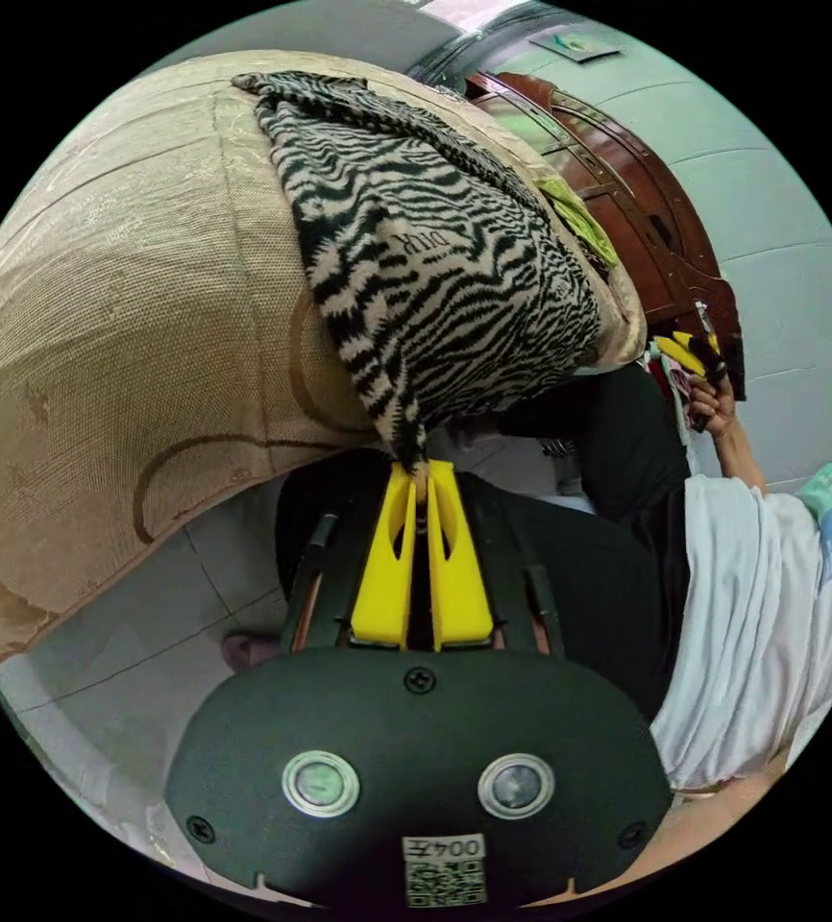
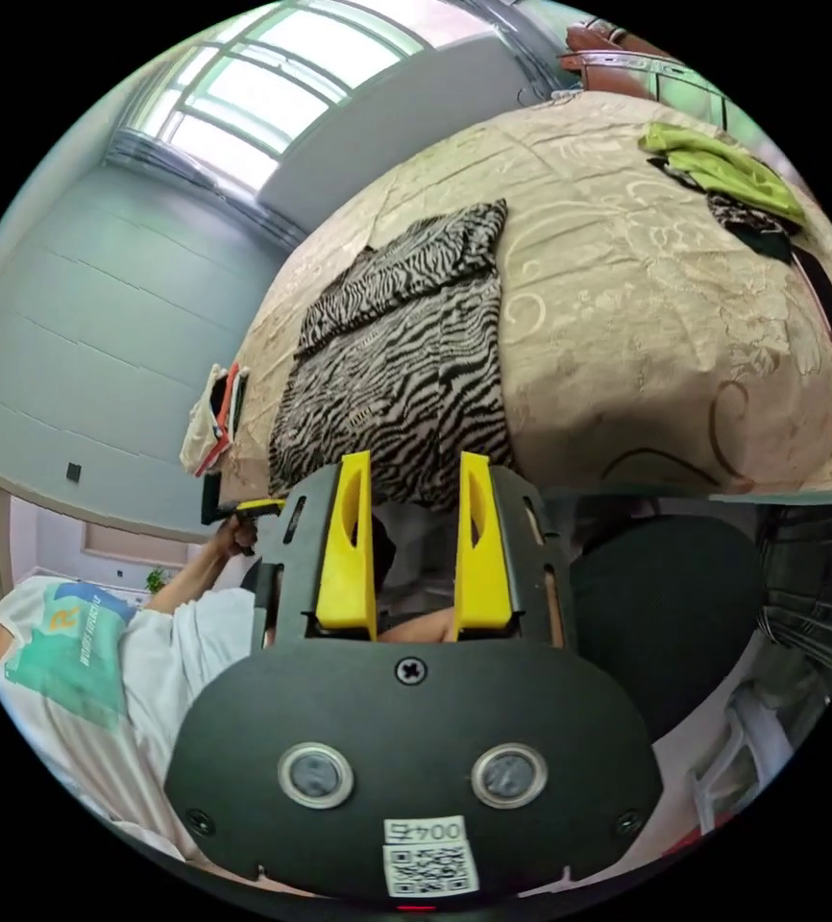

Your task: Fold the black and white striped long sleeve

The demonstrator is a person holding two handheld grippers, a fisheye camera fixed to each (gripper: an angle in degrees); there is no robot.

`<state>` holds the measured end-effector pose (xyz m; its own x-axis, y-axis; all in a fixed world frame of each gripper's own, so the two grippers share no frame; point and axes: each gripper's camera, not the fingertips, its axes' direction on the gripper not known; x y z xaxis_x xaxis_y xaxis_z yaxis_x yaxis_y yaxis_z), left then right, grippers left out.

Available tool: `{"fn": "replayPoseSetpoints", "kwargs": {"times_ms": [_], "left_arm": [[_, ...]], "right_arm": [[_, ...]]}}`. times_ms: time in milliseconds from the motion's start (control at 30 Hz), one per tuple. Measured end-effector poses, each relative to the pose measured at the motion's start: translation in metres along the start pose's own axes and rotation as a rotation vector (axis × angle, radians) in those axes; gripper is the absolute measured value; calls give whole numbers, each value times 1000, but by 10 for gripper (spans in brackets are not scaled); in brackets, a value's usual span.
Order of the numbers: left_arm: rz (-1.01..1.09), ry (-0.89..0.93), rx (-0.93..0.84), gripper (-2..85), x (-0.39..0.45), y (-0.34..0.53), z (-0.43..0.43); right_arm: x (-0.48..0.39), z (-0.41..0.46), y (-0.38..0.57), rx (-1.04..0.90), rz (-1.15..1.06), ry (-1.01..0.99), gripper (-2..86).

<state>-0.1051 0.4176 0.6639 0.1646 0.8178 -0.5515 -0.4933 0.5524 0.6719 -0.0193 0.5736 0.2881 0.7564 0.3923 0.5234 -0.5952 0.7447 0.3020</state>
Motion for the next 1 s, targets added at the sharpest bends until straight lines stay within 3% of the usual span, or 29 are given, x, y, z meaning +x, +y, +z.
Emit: {"fn": "replayPoseSetpoints", "kwargs": {"times_ms": [233,333,600,1000], "left_arm": [[-7,154,152,34,39,-20,-70],[4,179,198,33,59,-32,-90],[-7,208,271,34,108,-56,-106],[-33,229,289,34,176,-97,-66]], "right_arm": [[16,105,-44,-517,-170,255,128],[23,140,-62,-643,-205,246,134],[31,193,-100,-703,-219,207,141],[59,228,-104,-594,-115,166,84]]}}
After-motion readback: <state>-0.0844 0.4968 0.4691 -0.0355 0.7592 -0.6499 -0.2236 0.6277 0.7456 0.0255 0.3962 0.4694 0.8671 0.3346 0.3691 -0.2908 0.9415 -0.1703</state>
